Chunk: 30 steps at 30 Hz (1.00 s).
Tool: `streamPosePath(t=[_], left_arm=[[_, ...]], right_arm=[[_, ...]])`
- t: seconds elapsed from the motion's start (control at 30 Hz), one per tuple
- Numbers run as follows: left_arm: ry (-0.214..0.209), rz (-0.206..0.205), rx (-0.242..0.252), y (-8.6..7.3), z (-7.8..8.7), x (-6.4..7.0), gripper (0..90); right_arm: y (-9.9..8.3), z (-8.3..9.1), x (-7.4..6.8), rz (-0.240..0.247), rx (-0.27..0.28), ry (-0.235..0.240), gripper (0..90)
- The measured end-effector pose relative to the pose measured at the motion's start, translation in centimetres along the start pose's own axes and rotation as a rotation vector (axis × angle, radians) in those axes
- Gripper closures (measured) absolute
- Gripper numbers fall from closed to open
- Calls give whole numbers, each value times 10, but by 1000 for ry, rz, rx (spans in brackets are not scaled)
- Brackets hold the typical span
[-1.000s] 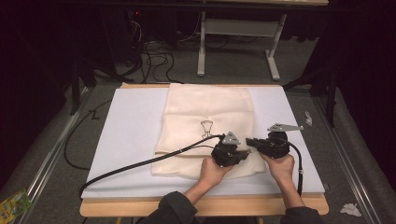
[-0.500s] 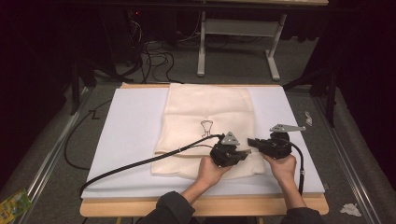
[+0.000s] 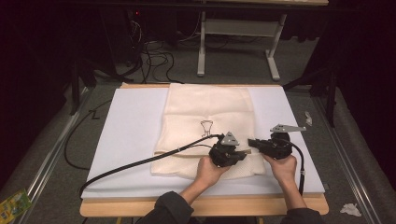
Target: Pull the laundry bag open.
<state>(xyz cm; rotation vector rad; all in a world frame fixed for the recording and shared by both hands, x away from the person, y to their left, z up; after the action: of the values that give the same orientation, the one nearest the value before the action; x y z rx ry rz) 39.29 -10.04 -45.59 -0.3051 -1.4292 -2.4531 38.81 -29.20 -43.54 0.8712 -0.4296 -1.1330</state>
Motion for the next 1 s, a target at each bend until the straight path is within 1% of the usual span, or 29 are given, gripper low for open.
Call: streamPosePath(t=[0.13,0.33,0.43,0.73,1.0], left_arm=[[9,-4,-8,0,1,0,868],[6,-4,-10,0,2,0,868],[14,-7,-18,-1,2,-1,868],[13,-8,-18,0,5,0,868],[17,2,-12,-2,10,-3,868]], right_arm=[[0,1,1,-7,0,-2,877],[-1,1,2,-7,2,-2,877],[-2,1,3,-9,-1,-6,877],[-2,2,4,-7,-2,-6,877],[-2,2,6,-11,-2,-11,877]])
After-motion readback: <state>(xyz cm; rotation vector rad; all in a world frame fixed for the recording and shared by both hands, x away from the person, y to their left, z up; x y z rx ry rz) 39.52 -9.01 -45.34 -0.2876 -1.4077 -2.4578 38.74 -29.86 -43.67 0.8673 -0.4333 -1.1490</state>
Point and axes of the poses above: each handheld gripper's, and its own axes: z roughly backward along the jaws, y roughly out of its top, x roughly to its right, the point moved 2 cm from there along -z, roughly forward along the jaws, and after that the axes turned 14 degrees about -y, right-handed, at the moved point
